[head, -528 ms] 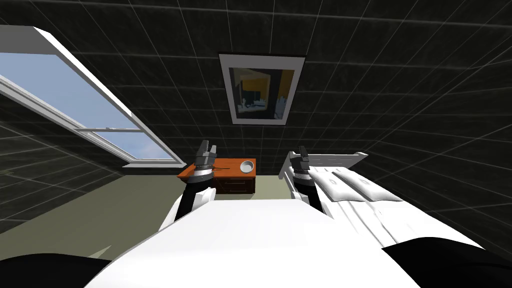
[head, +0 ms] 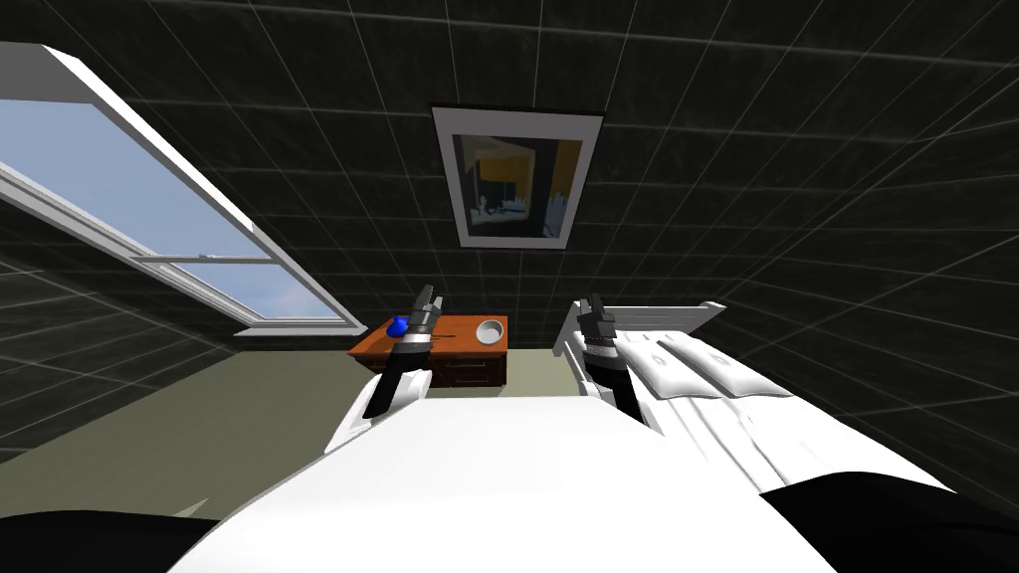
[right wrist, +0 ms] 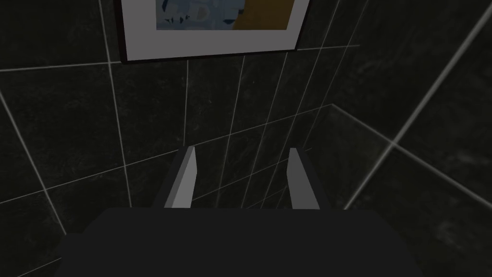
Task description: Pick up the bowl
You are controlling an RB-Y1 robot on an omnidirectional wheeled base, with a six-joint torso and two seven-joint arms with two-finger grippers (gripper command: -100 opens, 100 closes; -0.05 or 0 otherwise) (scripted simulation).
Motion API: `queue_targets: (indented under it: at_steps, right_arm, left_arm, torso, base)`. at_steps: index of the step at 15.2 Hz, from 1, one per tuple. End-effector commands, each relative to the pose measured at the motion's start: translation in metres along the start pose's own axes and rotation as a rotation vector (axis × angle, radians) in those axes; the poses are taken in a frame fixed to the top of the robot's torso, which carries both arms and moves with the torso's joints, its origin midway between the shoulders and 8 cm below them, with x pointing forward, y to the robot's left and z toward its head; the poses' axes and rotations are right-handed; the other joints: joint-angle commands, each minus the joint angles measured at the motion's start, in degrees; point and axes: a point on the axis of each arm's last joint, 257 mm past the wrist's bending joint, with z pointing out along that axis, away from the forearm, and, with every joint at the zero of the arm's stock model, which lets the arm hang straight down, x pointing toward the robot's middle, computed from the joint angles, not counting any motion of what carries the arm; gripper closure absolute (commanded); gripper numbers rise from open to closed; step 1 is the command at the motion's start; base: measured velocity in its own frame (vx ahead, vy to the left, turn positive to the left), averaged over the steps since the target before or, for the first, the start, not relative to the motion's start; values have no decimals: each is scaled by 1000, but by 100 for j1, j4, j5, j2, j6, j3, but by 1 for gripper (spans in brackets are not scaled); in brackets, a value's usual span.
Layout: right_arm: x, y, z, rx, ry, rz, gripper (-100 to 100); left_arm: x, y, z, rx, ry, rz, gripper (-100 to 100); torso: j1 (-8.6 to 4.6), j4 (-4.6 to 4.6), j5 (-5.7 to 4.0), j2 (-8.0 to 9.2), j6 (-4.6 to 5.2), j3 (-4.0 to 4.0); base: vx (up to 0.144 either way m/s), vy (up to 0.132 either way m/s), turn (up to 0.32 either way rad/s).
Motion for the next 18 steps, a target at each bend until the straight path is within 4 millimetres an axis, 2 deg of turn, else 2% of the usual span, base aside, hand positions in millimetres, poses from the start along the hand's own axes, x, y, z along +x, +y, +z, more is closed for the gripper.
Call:
queue_targets:
  at_steps: [1, 2, 3, 4, 5, 6, 7, 10, 12, 13, 14, 17, 18]
  right_arm:
    - [0, 0, 0, 0, 0, 0, 0]
    - [0, 0, 0, 0, 0, 0, 0]
    - [0, 0, 0, 0, 0, 0, 0]
    - [0, 0, 0, 0, 0, 0, 0]
    - [0, 0, 0, 0, 0, 0, 0]
    - [0, 0, 0, 0, 0, 0, 0]
    - [0, 0, 0, 0, 0, 0, 0]
    - [0, 0, 0, 0, 0, 0, 0]
    - [0, 0, 0, 0, 0, 0, 0]
    - [0, 0, 0, 0, 0, 0, 0]
    - [0, 0, 0, 0, 0, 0, 0]
    - [0, 0, 0, 0, 0, 0, 0]
    - [0, 0, 0, 0, 0, 0, 0]
  left_arm:
    - [0, 19, 2, -48, 8, -6, -100]
    - [2, 38, 3, -93, 14, -12, -100]
    - [2, 38, 3, -94, 14, -12, -100]
    - [3, 55, 4, -136, 19, -19, -100]
    - [3, 59, 3, -143, 19, -19, -100]
    - [4, 76, 4, -188, 23, -27, -100]
    - [4, 80, 3, -196, 23, -27, -100]
    - [7, 117, 3, -292, 29, -42, -100]
    - [7, 126, 0, -310, 29, -42, -100]
    - [9, 146, -2, -363, 30, -50, -100]
    - [9, 149, -3, -370, 30, -50, -100]
    - [11, 184, -6, -462, 32, -67, -100]
    - [11, 196, -12, -495, 30, -66, -100]
  torso:
    - [0, 0, 0, 0, 0, 0]
    - [0, 0, -1, 0, 0, 0]
    - [-1, 0, -1, -1, 0, -1]
    - [-1, 0, -1, 0, -1, 0]
    - [-2, 0, -1, -1, 0, 0]
    - [-3, 0, -1, 0, 0, 0]
    - [-5, 0, -1, 0, 0, 0]
    - [-3, 0, -1, -2, -1, -1]
    - [-1, -1, -1, -3, -1, -2]
    - [0, 0, 0, -1, -1, 0]
    - [-2, 0, -1, 1, -1, 0]
    - [-6, 0, -1, -2, 0, -1]
    - [-8, -1, -2, -5, 1, -3]
  base:
    - [11, -25, -22]
    - [13, -25, -22]
    - [11, -24, -20]
    - [9, -29, -21]
    - [7, -29, -19]
    - [9, -30, -30]
    - [10, -27, -20]
    - [16, -29, -24]
    - [11, -21, -14]
    - [6, -24, -21]
    - [9, -28, -21]
    - [18, -38, -29]
    - [19, -43, -27]
